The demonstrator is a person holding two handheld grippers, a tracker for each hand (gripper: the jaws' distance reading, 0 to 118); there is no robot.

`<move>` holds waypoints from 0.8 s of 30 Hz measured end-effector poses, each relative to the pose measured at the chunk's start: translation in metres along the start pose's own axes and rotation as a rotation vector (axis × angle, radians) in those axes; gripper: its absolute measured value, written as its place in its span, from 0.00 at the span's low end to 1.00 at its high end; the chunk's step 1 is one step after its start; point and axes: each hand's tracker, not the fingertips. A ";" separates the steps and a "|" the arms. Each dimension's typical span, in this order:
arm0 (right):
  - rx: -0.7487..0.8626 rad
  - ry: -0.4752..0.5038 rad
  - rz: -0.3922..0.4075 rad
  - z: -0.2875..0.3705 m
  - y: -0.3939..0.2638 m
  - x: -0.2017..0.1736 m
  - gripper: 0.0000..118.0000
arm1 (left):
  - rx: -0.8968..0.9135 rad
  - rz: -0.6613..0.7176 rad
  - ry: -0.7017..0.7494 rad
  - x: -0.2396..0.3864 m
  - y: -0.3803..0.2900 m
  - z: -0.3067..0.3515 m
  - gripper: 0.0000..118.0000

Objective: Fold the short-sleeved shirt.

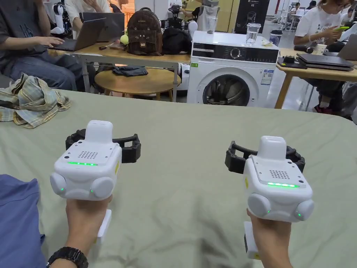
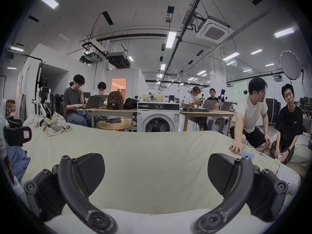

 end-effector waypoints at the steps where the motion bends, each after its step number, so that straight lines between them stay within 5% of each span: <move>1: -0.002 -0.001 0.002 0.000 0.000 0.000 1.00 | -0.002 -0.005 0.004 0.000 -0.001 -0.001 0.98; 24: -0.018 0.000 -0.022 0.003 -0.004 0.009 1.00 | -0.010 0.018 -0.022 0.006 0.005 0.005 0.98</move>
